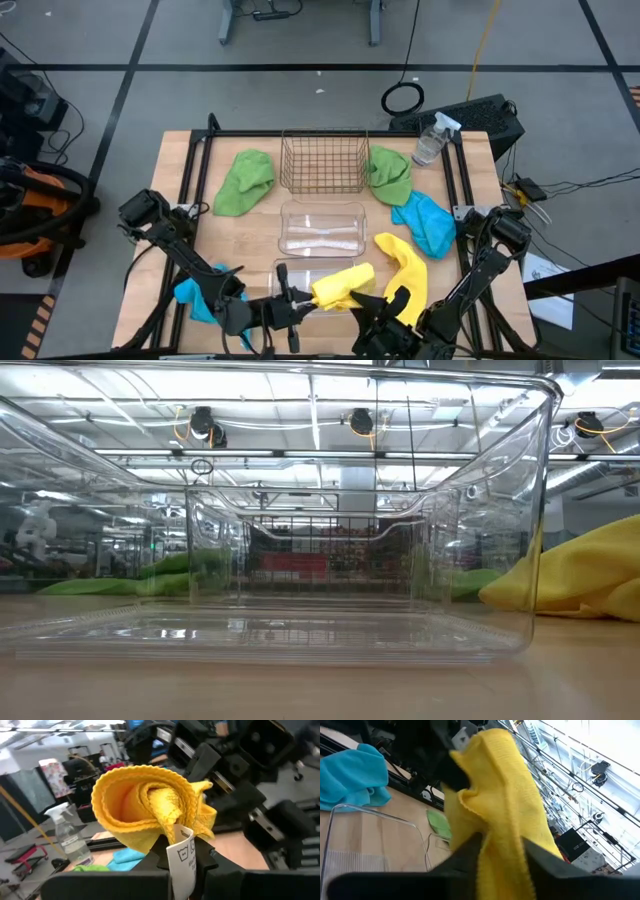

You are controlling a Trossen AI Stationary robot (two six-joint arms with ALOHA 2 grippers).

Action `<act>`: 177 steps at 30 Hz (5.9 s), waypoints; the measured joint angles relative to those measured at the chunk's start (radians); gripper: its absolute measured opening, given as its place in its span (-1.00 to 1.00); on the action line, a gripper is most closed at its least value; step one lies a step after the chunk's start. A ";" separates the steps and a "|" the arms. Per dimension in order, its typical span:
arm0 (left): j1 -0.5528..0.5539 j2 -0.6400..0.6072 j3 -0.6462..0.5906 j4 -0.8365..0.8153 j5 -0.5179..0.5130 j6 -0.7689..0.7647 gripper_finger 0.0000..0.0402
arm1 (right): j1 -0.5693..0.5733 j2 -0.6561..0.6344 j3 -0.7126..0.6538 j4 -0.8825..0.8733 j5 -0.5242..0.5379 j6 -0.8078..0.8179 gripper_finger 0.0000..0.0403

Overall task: Sort microfiber towel by color & place in baskets
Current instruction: Put the left yellow towel into the bottom transparent bin

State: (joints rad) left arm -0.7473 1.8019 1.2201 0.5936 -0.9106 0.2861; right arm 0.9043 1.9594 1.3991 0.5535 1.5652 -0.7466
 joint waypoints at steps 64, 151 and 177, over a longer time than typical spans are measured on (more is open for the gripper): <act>0.029 0.001 0.272 -0.709 0.202 0.593 -0.87 | 0.004 -0.002 0.000 -0.027 -0.002 -0.134 0.40; 0.077 0.133 -0.044 0.324 0.393 0.033 0.60 | -0.004 -0.198 -0.188 -0.309 -0.603 0.747 -0.96; 0.093 0.132 -0.044 0.320 0.385 0.063 -0.83 | -0.079 -0.198 -0.188 -0.378 -0.640 0.840 -0.67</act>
State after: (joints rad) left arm -0.6540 1.9343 1.1759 0.9141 -0.5260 0.3489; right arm 0.8256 1.7618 1.2106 0.1753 0.9252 0.0936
